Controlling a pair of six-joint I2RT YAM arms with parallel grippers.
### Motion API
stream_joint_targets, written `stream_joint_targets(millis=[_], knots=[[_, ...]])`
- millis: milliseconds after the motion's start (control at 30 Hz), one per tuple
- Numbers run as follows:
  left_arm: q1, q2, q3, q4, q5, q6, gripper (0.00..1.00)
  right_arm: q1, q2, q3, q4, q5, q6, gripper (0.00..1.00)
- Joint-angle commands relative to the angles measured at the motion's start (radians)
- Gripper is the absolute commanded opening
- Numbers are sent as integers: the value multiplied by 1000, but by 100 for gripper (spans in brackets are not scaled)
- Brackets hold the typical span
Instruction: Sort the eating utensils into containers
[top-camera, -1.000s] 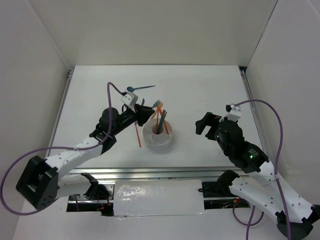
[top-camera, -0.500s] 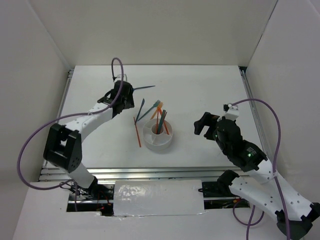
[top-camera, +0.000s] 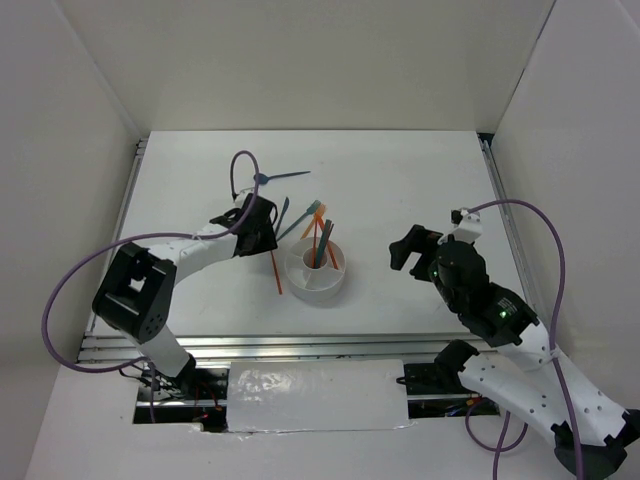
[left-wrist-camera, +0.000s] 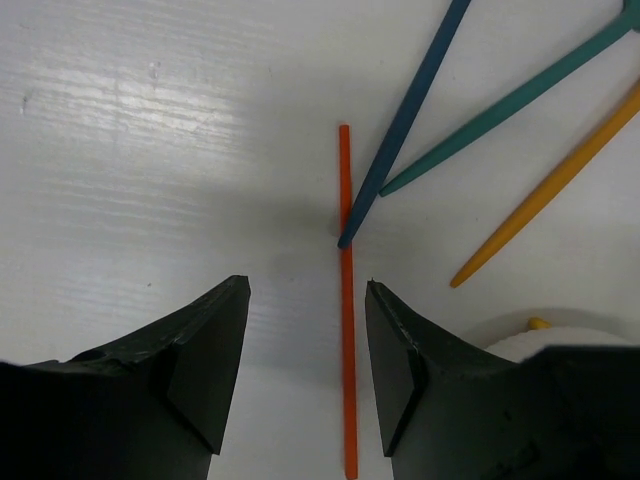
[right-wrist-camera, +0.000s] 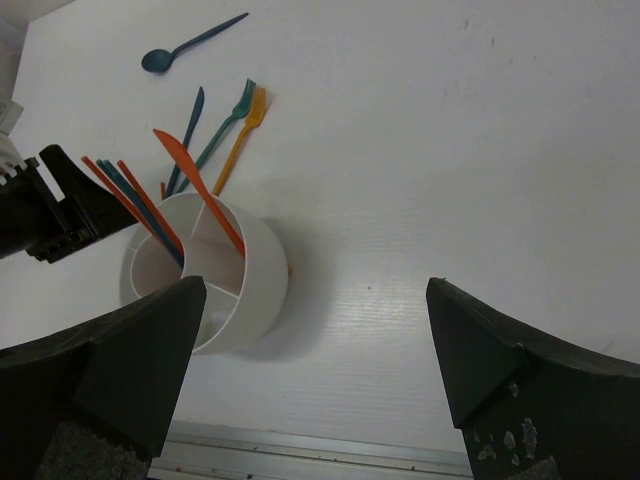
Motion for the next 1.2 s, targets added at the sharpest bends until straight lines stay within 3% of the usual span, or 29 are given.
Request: stream_joint_targets(millis=[0,233,800,933,1167], knots=[[-13,3,-25,50,12,-62,62,8,14,19,19,13,0,100],[-51,75,14,-33,-97,-124,58,8,14,11,25,5,5,100],[-72,80,-16,4,-80,-138,61,8,6,3,23,2,5,100],[-74,103,13,-19,-68,-139,67,8,11,5,31,-4,3,100],[-79,92,16,13,-28,-128,68,8,18,16,20,8,0,100]])
